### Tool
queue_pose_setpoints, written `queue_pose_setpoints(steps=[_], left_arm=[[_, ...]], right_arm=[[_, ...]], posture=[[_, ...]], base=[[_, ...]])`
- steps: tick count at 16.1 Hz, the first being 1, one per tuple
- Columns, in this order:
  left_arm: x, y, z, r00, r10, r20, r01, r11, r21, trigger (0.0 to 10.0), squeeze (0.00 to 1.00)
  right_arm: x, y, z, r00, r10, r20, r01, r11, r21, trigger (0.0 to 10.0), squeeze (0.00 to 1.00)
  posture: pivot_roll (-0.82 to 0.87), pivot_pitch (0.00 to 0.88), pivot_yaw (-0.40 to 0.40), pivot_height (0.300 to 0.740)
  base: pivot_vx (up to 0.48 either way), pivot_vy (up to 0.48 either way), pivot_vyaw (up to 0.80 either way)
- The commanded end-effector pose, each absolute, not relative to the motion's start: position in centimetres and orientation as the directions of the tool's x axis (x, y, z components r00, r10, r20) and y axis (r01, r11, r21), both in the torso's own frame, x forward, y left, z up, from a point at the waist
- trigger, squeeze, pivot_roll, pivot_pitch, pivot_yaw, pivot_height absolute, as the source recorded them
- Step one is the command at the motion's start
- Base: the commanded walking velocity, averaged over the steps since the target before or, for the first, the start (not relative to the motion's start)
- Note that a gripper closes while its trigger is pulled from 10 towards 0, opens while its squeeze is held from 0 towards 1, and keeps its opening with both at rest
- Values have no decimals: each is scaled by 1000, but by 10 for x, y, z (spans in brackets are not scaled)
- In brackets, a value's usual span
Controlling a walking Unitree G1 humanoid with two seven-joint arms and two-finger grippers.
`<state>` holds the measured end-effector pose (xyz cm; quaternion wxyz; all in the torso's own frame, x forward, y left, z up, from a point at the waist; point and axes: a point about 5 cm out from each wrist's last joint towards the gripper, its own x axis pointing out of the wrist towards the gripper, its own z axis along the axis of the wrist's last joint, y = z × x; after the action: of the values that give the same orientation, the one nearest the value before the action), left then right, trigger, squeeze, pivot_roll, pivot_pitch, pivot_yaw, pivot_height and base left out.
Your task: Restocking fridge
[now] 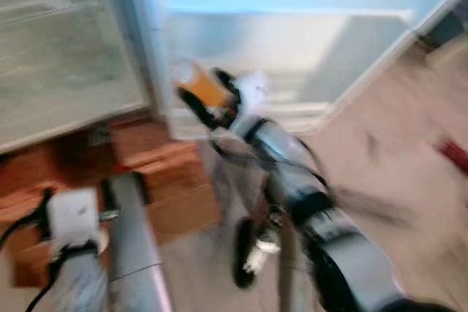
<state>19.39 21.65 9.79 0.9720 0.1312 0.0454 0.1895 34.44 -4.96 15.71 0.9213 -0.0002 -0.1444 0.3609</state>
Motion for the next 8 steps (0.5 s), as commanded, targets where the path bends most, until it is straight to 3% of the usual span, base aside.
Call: queue_pose_setpoints(steps=[1, 2, 3, 8], left_arm=[[195, 218, 96, 928, 371, -25, -349, 893, 285, 10000, 0], [195, 218, 97, 931, 365, -22, -344, 894, 287, 10000, 0], [197, 217, 97, 933, 358, -22, -337, 896, 289, 10000, 0], [206, 217, 89, 933, 355, -59, -323, 898, 297, 10000, 0]], right_arm=[[344, -82, 157, 760, 588, 276, -574, 807, -138, 10000, 0], [344, -83, 157, 764, 582, 279, -573, 810, -121, 10000, 0], [342, -85, 156, 767, 580, 275, -578, 810, -98, 10000, 1000], [316, -110, 139, 813, 548, 195, -552, 833, -43, 10000, 1000]], posture=[[282, 150, -115, 451], [280, 148, -114, 451], [275, 146, -108, 451], [243, 123, -94, 451]], base=[[0, 0, 0], [0, 0, 0], [0, 0, 0], [0, 0, 0]])
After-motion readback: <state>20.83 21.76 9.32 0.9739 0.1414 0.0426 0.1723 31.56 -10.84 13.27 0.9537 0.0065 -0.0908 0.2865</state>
